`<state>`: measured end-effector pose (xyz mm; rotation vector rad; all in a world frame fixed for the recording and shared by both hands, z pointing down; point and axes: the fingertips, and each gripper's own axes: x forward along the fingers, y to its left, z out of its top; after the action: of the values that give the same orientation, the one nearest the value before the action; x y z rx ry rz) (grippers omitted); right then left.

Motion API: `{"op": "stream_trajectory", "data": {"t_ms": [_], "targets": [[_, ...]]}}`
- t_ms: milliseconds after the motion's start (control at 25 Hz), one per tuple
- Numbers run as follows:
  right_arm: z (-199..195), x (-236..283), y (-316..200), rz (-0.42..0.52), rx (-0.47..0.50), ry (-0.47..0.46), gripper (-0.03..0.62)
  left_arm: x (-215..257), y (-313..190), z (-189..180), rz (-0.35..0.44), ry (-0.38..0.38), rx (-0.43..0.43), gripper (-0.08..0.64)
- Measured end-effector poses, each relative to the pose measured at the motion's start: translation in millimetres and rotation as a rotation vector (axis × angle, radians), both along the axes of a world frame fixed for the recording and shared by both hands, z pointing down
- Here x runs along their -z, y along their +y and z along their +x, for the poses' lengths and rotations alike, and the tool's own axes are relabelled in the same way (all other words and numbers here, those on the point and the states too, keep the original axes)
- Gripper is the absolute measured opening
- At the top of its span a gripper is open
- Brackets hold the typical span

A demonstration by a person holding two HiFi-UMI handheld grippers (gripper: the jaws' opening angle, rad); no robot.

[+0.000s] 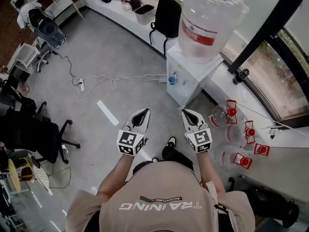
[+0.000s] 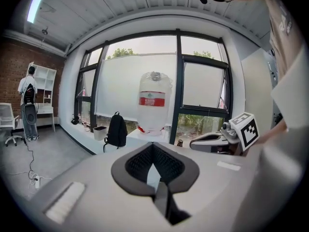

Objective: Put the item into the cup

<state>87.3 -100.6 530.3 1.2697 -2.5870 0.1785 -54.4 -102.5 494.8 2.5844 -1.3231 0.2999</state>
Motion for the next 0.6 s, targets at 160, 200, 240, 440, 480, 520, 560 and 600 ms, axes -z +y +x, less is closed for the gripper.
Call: {"op": "stream_trajectory", "data": {"t_ms": [160, 200, 240, 440, 480, 520, 560, 600], "targets": [[6.8, -0.7, -38.4, -0.003, 0.033, -0.003, 0.011, -1.2, -33.3, 10.4, -0.013, -0.005, 0.026, 0.008], [7.5, -2.2, -45.5, -0.008, 0.045, -0.003, 0.011, -1.4, -40.4, 11.8, -0.014, -0.005, 0.034, 0.008], [7.5, -4.6, -52.1, -0.012, 0.056, 0.000, 0.011, -1.5, -47.3, 12.7, -0.015, -0.005, 0.042, 0.007], [5.0, -20.7, -76.5, -0.059, 0.093, 0.002, 0.011, -6.7, -71.7, 13.2, -0.038, -0.013, 0.064, 0.008], [2.6, -23.2, -80.1, -0.067, 0.098, 0.000, 0.011, -8.6, -75.1, 11.1, -0.045, -0.015, 0.066, 0.008], [-0.8, -25.4, -84.1, -0.073, 0.104, -0.001, 0.011, -10.3, -79.2, 8.2, -0.051, -0.017, 0.068, 0.008], [-4.6, -27.6, -88.7, -0.079, 0.108, 0.000, 0.011, -11.6, -84.2, 4.8, -0.055, -0.017, 0.071, 0.008], [-8.9, -29.9, -93.6, -0.083, 0.112, 0.001, 0.011, -12.4, -89.6, 1.3, -0.057, -0.017, 0.071, 0.008]]}}
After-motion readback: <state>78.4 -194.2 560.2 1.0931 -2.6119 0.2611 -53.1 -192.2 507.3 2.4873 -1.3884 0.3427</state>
